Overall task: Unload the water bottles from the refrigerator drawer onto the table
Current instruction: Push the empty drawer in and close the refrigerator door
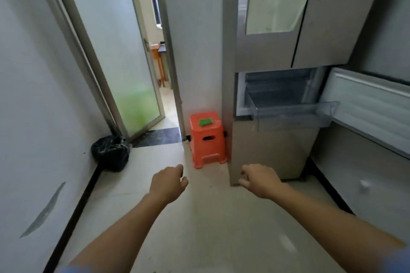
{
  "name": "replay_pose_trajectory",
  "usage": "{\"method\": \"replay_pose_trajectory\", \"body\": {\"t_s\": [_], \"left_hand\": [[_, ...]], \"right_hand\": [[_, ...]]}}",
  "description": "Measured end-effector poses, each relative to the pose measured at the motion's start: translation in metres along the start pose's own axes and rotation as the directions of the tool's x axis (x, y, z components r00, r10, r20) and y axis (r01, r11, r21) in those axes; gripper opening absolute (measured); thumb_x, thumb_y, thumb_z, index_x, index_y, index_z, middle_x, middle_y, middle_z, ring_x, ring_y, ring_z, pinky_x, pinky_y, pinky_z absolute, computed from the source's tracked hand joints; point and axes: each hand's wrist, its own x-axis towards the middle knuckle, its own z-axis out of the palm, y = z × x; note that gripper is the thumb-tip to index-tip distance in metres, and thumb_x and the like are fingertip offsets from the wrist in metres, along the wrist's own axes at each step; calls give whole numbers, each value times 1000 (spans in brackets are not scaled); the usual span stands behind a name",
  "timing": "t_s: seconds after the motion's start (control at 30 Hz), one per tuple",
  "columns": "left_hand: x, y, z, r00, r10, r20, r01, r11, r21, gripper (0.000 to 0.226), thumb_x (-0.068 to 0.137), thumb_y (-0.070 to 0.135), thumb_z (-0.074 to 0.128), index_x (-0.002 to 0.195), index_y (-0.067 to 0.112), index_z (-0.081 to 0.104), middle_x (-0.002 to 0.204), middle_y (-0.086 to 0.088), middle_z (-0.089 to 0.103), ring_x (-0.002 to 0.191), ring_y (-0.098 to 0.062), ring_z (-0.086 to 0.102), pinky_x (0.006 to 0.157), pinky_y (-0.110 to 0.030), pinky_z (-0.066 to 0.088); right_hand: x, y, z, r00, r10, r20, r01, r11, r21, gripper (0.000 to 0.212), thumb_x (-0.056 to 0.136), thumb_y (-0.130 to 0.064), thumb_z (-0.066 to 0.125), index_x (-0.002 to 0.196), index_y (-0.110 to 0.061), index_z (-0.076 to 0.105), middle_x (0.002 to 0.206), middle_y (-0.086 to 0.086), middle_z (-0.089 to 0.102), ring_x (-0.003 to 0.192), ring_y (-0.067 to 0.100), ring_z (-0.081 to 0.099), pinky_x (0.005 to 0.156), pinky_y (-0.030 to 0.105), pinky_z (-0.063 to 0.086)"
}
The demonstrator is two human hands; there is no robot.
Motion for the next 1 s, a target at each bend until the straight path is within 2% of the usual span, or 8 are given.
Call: {"method": "replay_pose_trajectory", "body": {"t_s": [0.2, 0.33, 0.5, 0.63, 0.73, 0.8, 0.87, 1.0], "left_hand": [[141, 88, 11, 981, 194, 31, -186, 968, -170, 12, 89, 38, 50, 92, 26, 52, 91, 1, 64, 79, -20, 61, 72, -31, 52], [220, 139, 19, 962, 262, 74, -242, 948, -206, 18, 85, 41, 49, 82, 23, 51, 87, -2, 66, 78, -23, 64, 73, -39, 56], [285, 201, 31, 938, 324, 119, -300, 936, -184, 23, 85, 40, 48, 92, 20, 55, 93, -5, 68, 85, -28, 65, 74, -39, 54], [336, 250, 48, 941, 274, 198, -240, 954, -180, 24, 89, 35, 50, 102, 15, 53, 103, -9, 66, 95, -31, 64, 74, -37, 48], [376, 284, 65, 964, 139, 228, -65, 950, -305, 22, 89, 34, 53, 99, 14, 54, 99, -10, 66, 90, -30, 64, 73, -36, 48], [397, 307, 72, 949, -30, 313, 209, 803, -558, 17, 92, 30, 54, 94, 13, 53, 85, -11, 64, 71, -27, 62, 66, -38, 53], [414, 330, 79, 870, -159, 468, 478, 511, -714, 25, 96, 29, 53, 99, 5, 53, 76, -16, 59, 60, -28, 59, 56, -37, 52], [442, 360, 99, 746, -287, 600, 647, 99, -756, 42, 97, 43, 46, 112, 4, 51, 100, -26, 58, 80, -39, 61, 59, -39, 54]], "right_hand": [[61, 118, -39, 972, 233, -28, -232, 972, 36, 39, 94, -47, 52, 125, -23, 56, 120, 2, 64, 105, 23, 61, 82, 34, 48], [88, 182, -56, 921, 387, -46, -378, 915, 139, 43, 91, -49, 54, 127, -24, 56, 120, 2, 66, 106, 23, 62, 84, 34, 51], [113, 264, -60, 862, 507, -19, -486, 837, 252, 44, 91, -47, 57, 126, -22, 58, 117, 2, 67, 101, 21, 63, 76, 29, 48], [158, 338, -60, 833, 553, 8, -514, 769, 380, 41, 90, -43, 61, 123, -18, 60, 112, 5, 67, 96, 20, 62, 72, 27, 43], [203, 399, -58, 805, 593, 25, -498, 652, 572, 42, 89, -40, 66, 121, -12, 62, 111, 7, 67, 96, 23, 64, 80, 33, 51], [232, 435, -57, 759, 643, 100, -478, 447, 756, 38, 91, -37, 65, 117, -9, 63, 103, 8, 67, 89, 26, 67, 80, 42, 57], [258, 463, -63, 695, 688, 210, -445, 183, 877, 37, 95, -37, 58, 115, -7, 61, 96, 10, 66, 83, 27, 67, 76, 44, 59], [302, 515, -71, 601, 679, 422, -330, -270, 904, 54, 98, -51, 45, 131, -9, 51, 111, 15, 62, 96, 31, 64, 79, 44, 57]]}}
